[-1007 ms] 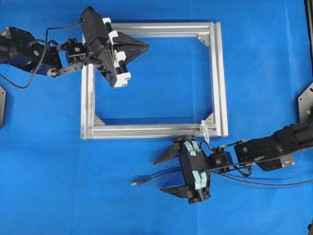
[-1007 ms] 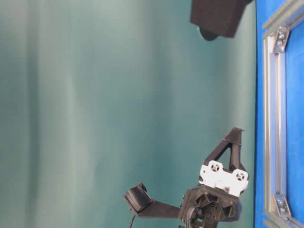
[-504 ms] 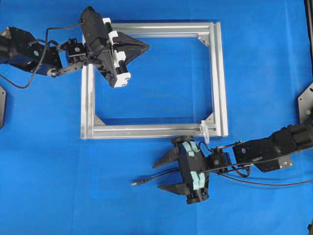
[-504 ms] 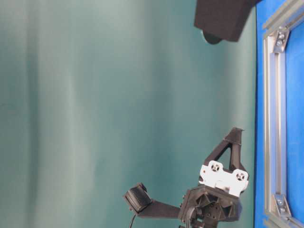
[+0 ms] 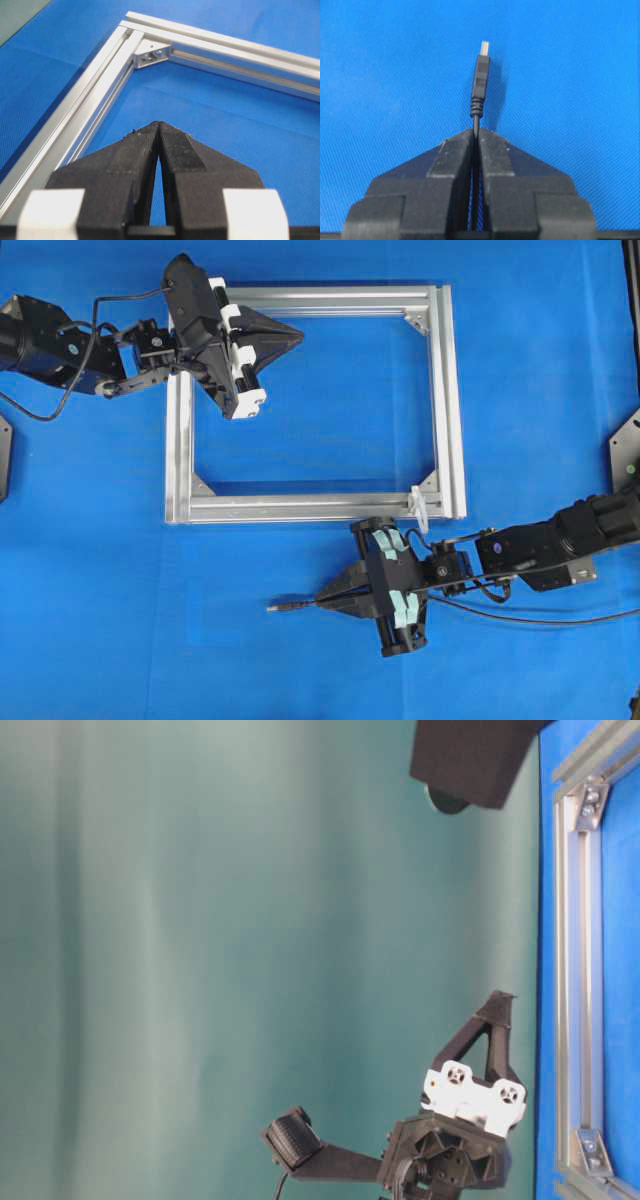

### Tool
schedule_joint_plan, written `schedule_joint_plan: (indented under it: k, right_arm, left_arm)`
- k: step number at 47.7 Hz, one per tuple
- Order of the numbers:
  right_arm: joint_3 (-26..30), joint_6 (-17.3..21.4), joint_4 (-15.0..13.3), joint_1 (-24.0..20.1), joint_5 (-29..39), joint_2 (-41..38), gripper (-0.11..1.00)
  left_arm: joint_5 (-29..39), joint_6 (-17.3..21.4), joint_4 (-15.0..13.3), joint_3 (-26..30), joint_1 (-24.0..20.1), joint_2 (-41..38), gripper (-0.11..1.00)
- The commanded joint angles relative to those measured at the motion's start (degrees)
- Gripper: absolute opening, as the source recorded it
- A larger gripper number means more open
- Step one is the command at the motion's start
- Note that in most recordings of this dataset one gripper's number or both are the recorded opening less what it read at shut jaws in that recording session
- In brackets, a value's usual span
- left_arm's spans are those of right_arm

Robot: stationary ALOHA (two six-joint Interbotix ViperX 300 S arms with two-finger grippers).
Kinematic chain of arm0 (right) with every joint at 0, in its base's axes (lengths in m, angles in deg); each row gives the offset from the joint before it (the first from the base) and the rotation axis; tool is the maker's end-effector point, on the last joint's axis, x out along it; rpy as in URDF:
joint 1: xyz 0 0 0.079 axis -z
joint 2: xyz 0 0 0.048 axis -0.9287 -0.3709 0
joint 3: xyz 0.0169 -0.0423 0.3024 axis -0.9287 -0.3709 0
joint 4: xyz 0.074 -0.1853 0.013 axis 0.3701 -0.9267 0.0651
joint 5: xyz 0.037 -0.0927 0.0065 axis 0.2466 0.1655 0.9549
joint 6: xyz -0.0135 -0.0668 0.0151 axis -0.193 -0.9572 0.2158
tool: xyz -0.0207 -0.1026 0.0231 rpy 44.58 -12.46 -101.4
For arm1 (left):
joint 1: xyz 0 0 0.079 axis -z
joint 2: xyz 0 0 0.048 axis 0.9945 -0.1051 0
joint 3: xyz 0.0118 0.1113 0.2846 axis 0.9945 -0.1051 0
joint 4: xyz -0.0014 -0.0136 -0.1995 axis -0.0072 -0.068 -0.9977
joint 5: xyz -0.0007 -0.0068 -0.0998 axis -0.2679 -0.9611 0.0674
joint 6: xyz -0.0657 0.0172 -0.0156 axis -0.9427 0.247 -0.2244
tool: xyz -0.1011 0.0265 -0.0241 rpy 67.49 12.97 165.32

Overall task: Insert the wire through the string loop located on the right side.
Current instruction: 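Close the right gripper on the cable just behind the USB plug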

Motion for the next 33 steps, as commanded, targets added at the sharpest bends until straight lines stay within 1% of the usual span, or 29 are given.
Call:
schedule_joint_plan:
  k: [1,6,18,24,33]
  right_arm:
    - [0.53,-0.09,-0.09,-0.09,0.00,1.76,-0.04]
    - [0.44,-0.09,0.00,-0.09,1.76,3.60,-0.04]
    - [1.23,-0.88,-0.44,-0.09,11.43,11.95,-0.04]
    - [1.32,-1.76,-0.62,-0.09,13.62,14.15,-0.04]
    - [1.76,-1.93,-0.62,0.00,14.06,14.06,-0.04]
  left_arm:
    - [-0.18,0.00,0.09,0.44,0.09,1.93,0.00]
    - [-0.26,0.00,0.09,0.44,0.09,1.93,0.00]
    - [-0.26,0.00,0.09,0.53,0.18,1.93,0.00]
    - [-0.26,-0.09,0.09,0.53,0.18,1.93,0.00]
    - [-0.26,-0.09,0.09,0.44,0.18,1.93,0.00]
